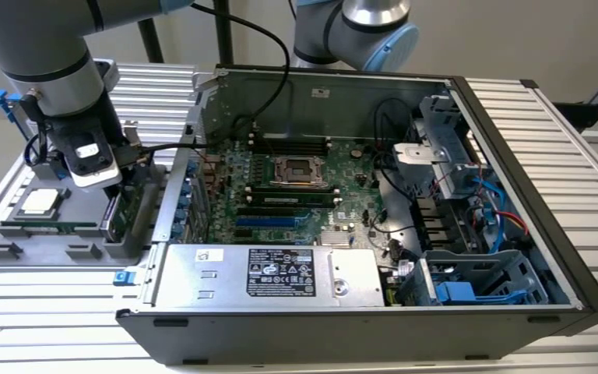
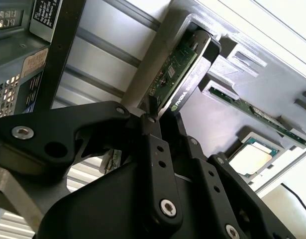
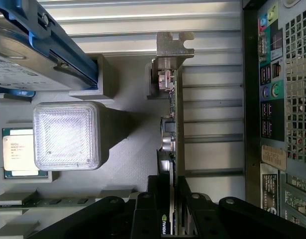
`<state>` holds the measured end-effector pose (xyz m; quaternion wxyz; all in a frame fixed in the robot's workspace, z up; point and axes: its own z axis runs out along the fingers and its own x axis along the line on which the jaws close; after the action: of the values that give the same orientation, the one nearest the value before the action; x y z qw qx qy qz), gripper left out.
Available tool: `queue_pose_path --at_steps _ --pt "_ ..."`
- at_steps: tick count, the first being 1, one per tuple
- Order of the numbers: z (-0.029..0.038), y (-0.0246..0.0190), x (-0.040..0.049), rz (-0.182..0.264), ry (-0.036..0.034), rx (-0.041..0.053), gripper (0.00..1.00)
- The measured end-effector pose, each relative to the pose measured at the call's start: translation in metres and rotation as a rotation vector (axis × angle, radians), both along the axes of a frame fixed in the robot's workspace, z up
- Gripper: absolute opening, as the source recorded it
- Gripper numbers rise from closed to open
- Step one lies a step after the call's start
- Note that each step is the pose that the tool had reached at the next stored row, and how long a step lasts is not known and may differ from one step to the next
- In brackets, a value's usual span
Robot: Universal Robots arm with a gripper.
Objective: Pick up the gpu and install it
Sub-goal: 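Pick up the gpu and move the gpu toward the slot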
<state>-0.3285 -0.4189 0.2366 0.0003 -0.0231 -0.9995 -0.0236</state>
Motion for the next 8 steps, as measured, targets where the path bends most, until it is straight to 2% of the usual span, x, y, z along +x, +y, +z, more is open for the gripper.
queue_pose_path --at_steps 8 --pt "-0.0001 0.0 0.0 0.0 0.0 0.0 0.0"
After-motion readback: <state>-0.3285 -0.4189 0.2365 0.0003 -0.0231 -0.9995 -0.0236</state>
